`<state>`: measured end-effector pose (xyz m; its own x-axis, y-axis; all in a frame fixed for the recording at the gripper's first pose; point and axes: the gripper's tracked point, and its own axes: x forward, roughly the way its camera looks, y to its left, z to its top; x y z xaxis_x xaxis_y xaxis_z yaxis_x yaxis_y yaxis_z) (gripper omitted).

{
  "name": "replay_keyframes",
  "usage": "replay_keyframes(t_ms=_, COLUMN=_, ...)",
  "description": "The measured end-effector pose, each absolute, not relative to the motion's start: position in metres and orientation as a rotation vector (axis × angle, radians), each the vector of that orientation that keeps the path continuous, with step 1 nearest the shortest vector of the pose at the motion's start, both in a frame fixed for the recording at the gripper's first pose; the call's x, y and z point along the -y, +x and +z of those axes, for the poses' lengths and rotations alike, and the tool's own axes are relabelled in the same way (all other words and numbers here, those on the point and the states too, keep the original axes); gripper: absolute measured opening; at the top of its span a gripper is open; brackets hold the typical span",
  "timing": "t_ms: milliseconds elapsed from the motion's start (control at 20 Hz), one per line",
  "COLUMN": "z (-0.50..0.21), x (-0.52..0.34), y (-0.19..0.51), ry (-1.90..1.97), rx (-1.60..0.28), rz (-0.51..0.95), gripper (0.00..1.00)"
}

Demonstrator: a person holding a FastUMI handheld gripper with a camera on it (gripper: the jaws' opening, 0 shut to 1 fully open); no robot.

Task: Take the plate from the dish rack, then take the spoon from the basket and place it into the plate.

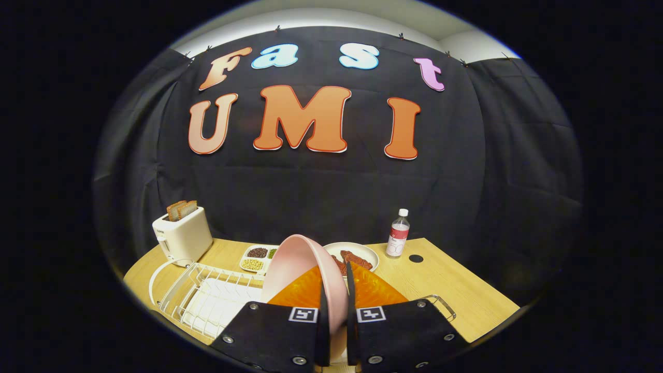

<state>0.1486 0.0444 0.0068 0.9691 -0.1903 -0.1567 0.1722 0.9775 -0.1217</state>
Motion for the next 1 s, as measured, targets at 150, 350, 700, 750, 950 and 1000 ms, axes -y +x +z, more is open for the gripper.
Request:
replay_keyframes(t_ms=150, z=0.010, x=-0.053, y=0.132, ry=-0.072, rx=-0.173, rz=-0.139, gripper=0.13)
replay_keyframes(t_ms=350, z=0.009, x=-0.057, y=0.107, ry=-0.049, rx=-0.176, rz=-0.109, gripper=0.13)
replay_keyframes(t_ms=700, z=-0.019, x=-0.073, y=0.057, ry=0.038, rx=-0.215, rz=-0.026, gripper=0.13)
replay_keyframes(t_ms=750, z=-0.026, x=-0.075, y=0.051, ry=0.062, rx=-0.224, rz=-0.019, gripper=0.13)
replay_keyframes(t_ms=950, z=-0.063, x=-0.080, y=0.029, ry=0.154, rx=-0.274, rz=0.010, gripper=0.13)
replay_keyframes(t_ms=1000, z=-0.073, x=-0.080, y=0.025, ry=0.171, rx=-0.288, rz=0.012, gripper=0.13)
